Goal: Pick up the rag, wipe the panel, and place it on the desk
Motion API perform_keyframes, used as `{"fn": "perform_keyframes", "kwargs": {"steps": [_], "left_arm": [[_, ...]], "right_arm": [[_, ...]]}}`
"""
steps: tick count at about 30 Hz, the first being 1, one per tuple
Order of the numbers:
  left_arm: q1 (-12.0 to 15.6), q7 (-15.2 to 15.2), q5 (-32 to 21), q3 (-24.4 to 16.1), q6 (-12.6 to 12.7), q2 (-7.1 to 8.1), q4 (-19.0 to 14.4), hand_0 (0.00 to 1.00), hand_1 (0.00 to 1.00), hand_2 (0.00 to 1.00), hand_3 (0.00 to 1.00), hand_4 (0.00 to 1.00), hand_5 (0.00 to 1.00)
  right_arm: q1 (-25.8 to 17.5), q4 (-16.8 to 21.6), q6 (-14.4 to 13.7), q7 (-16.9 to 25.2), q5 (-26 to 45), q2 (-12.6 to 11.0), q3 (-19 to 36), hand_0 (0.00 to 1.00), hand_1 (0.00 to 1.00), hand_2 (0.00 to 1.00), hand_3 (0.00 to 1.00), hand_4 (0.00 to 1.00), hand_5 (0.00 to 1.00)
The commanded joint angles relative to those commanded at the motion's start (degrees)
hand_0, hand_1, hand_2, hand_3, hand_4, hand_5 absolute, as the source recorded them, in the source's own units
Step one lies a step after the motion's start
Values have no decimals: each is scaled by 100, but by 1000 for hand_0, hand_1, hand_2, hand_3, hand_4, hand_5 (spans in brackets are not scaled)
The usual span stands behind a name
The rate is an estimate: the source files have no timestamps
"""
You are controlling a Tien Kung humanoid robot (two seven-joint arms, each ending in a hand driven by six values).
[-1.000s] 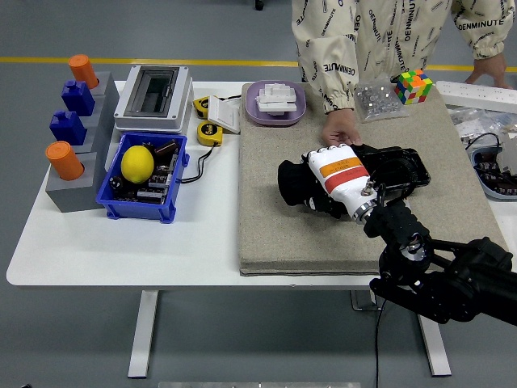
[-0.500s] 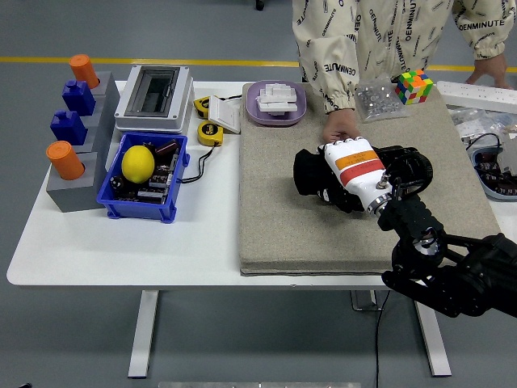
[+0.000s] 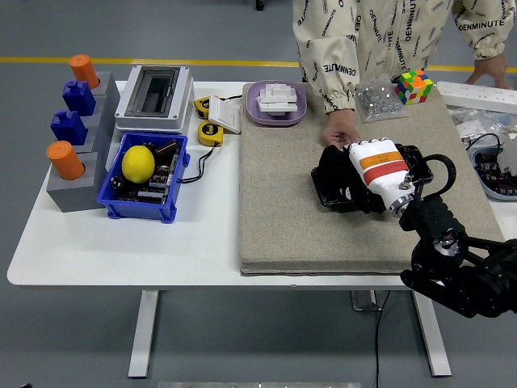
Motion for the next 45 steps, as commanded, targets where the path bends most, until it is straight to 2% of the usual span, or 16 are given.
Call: {"fn": "perform_keyframes", "kwargs": {"steps": [24, 34, 45], "left_arm": [[37, 0, -13, 35, -2, 12, 5, 609, 641, 655, 562, 628, 439], [40, -1, -14, 50, -4, 15, -1, 609, 641, 654, 562, 629, 440], [44, -2, -11, 28, -6, 5, 1, 609, 641, 655, 562, 628, 440]], "right_arm": [[-274, -83, 0, 40, -32, -442, 199, 301, 416, 442, 463, 956, 35], [-297, -236, 0, 42, -69, -724, 473, 302, 416, 442, 463, 956, 34], [-342, -451, 0, 64, -59, -894, 607, 303, 416, 442, 463, 956, 35]]}}
